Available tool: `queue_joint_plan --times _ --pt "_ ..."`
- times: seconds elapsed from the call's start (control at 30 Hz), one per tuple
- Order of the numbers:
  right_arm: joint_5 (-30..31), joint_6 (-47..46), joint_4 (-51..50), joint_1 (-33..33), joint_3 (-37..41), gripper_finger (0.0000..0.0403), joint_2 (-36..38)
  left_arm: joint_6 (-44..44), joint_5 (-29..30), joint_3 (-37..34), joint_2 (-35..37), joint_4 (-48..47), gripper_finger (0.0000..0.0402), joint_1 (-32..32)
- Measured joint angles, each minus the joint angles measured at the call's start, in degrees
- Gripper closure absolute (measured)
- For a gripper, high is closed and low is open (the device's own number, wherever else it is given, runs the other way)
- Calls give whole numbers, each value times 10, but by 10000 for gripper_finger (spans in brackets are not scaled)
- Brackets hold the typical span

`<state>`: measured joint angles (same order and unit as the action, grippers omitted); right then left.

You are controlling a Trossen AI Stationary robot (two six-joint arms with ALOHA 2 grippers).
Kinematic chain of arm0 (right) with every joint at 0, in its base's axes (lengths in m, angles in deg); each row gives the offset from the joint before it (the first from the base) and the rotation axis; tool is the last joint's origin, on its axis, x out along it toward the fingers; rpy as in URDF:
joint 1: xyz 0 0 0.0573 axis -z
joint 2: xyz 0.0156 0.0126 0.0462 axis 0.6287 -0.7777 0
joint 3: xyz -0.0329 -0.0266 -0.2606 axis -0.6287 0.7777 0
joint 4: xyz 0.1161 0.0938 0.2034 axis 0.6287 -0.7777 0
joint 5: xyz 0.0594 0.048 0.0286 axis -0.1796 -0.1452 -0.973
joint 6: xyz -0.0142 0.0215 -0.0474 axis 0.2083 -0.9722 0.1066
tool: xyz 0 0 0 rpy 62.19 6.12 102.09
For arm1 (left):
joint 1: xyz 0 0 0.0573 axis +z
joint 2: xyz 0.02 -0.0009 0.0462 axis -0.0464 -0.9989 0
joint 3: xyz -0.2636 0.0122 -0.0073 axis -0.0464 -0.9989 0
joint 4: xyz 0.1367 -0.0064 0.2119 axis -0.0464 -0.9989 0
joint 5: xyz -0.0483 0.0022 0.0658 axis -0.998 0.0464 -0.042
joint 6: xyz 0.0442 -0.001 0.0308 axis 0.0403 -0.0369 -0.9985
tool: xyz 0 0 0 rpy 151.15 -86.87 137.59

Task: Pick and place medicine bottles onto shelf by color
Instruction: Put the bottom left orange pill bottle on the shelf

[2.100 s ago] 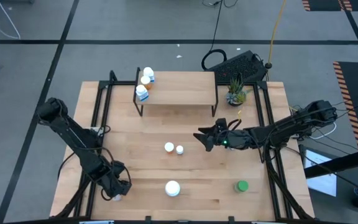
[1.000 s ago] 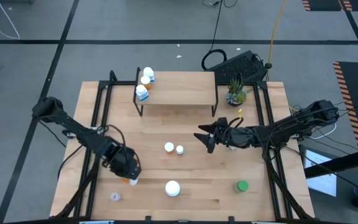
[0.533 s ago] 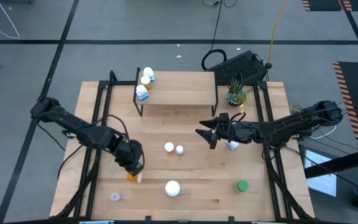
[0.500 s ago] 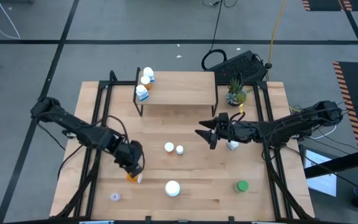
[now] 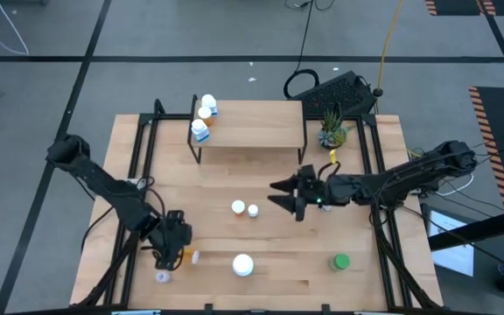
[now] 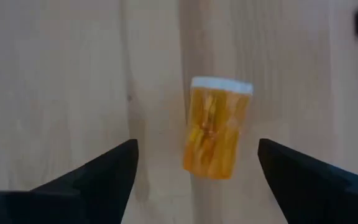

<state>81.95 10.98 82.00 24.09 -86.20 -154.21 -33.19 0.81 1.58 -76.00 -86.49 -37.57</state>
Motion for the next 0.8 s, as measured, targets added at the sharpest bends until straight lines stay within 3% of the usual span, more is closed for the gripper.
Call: queue_joint_plan --times 0.23,0.4,0.6,0.8 --pt "29 78 -26 -21 -131 124 -121 -42 17 -56 -13 91 85 -34" --pt "30 86 -27 -21 -191 124 -184 -50 33 -89 -18 166 110 -48" --pt "30 86 -38 -21 -242 124 -219 -35 39 -115 -60 183 133 -53" --pt "30 94 -122 -21 -301 124 -232 -22 60 -115 -79 192 176 -53"
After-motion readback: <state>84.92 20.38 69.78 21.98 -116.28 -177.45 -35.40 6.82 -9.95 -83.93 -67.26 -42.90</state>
